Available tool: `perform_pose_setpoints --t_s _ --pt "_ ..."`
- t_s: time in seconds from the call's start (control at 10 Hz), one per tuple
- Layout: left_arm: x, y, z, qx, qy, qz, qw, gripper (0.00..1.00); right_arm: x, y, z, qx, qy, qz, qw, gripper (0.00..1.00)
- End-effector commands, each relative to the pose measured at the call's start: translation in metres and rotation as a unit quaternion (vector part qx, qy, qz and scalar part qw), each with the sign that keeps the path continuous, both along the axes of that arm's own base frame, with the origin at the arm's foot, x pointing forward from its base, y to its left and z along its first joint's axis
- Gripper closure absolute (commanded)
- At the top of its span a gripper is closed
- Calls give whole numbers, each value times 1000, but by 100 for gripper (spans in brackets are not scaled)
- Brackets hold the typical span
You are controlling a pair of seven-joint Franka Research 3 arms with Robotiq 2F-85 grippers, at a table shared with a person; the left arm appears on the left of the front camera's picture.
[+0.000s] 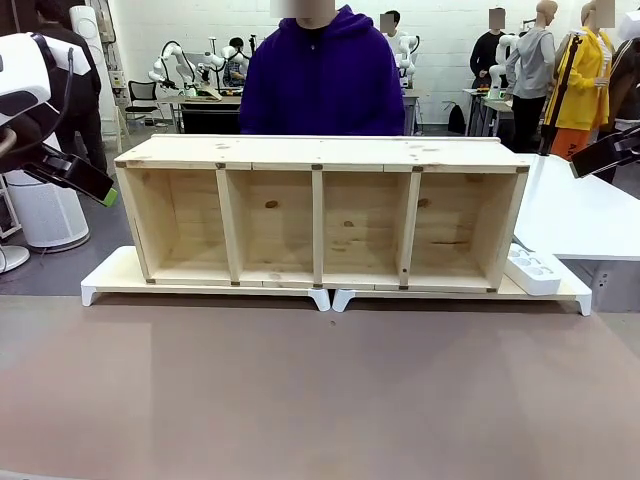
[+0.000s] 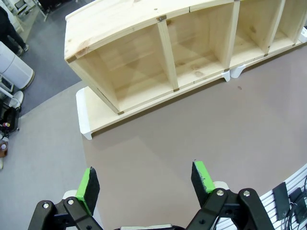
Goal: Perform cable management.
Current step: When the cord part of the Power Cable appears at the lower middle area of the table and stops, grasp the cord part of the Power Cable.
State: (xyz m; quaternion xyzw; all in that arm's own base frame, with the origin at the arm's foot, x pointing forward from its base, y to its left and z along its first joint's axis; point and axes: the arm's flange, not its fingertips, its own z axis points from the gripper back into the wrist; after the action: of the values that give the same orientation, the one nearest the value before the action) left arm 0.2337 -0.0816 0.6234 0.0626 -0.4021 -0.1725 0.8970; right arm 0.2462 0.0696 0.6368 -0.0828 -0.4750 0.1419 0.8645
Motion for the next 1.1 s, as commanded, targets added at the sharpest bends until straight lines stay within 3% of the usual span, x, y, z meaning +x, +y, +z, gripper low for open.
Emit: perform_pose_setpoints --t_s 0.0,1.0 --pt "2 0 1 4 -5 -4 1000 0 5 1 -1 0 -3 4 1000 0" --pt "2 0 1 4 -5 -4 1000 0 5 1 -1 0 -3 4 1000 0"
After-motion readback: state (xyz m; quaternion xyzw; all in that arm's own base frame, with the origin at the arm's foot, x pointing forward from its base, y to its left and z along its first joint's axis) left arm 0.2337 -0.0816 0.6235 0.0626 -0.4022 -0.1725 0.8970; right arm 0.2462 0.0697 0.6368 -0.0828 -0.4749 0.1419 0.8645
